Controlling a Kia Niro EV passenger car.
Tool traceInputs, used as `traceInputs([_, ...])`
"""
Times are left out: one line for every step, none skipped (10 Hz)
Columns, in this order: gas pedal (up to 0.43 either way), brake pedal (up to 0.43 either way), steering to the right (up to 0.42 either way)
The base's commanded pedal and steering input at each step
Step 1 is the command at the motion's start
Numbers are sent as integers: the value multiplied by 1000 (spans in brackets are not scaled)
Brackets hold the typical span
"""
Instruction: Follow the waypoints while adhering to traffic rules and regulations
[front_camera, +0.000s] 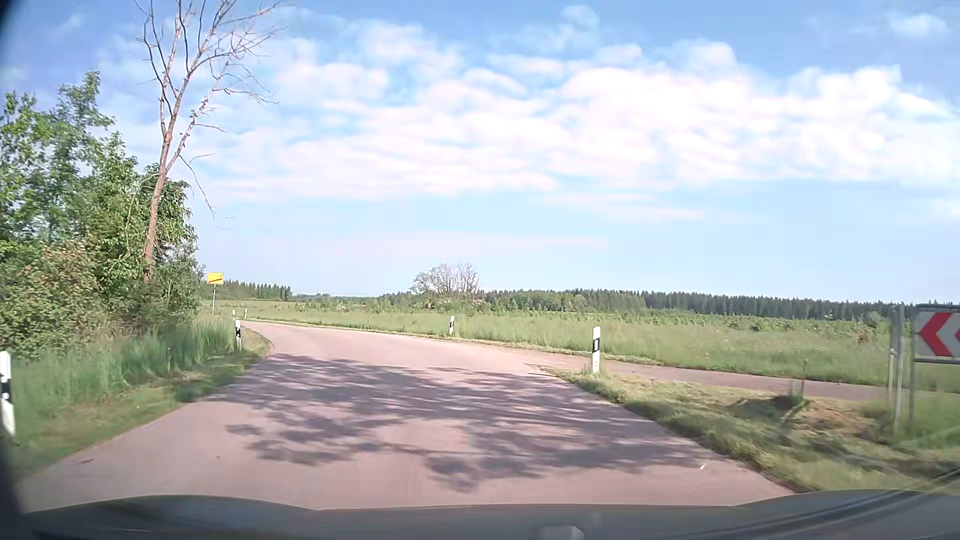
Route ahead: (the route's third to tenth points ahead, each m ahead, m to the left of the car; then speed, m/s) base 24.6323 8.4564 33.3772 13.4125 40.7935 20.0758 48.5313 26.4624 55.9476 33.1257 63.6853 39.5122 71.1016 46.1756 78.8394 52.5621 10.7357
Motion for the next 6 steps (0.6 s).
traceInputs([0, 0, -64])
traceInputs([0, 0, -67])
traceInputs([0, 0, -69])
traceInputs([0, 0, -70])
traceInputs([0, 0, -72])
traceInputs([0, 0, -76])
